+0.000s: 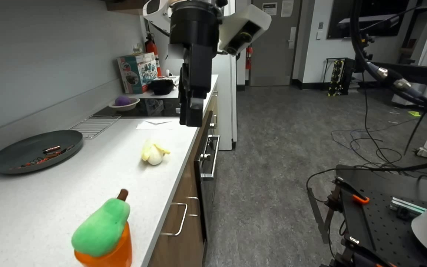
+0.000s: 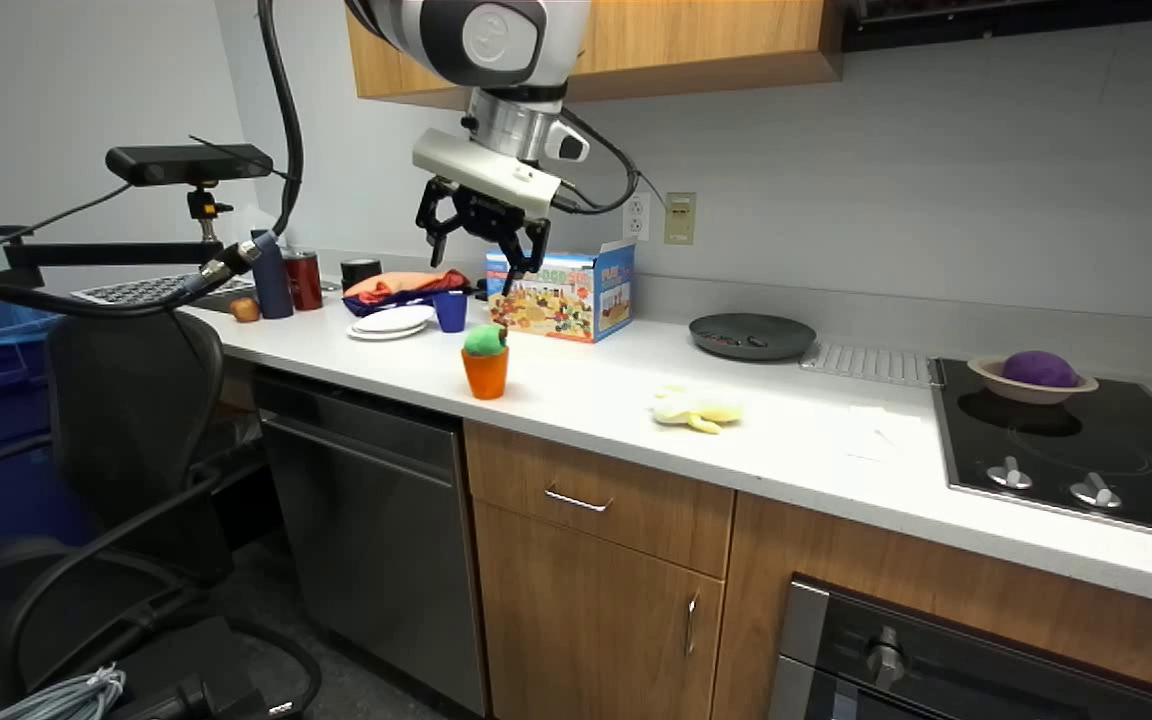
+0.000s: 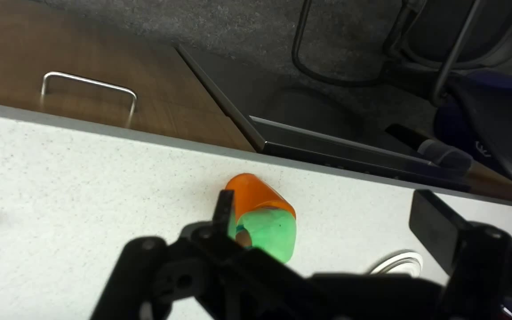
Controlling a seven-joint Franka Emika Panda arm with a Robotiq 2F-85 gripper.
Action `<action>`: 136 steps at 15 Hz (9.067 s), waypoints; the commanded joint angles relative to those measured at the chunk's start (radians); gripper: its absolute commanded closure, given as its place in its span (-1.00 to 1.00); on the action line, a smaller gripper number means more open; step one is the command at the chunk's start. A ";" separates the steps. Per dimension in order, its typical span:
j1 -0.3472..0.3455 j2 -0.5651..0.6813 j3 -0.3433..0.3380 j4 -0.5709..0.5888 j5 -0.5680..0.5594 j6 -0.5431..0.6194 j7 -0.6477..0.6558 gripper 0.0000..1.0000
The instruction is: Remove the pear plushy from the cup and put it on the counter
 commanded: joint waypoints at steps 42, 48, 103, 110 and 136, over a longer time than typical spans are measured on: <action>0.043 0.357 0.162 0.327 -0.413 -0.040 -0.010 -1.00; 0.052 0.380 0.172 0.358 -0.400 -0.040 -0.017 -1.00; 0.109 0.646 0.194 0.639 -0.522 0.051 -0.122 -0.31; 0.115 0.668 0.188 0.714 -0.522 0.048 -0.149 0.76; 0.101 0.745 0.033 0.864 -0.647 0.093 0.193 0.95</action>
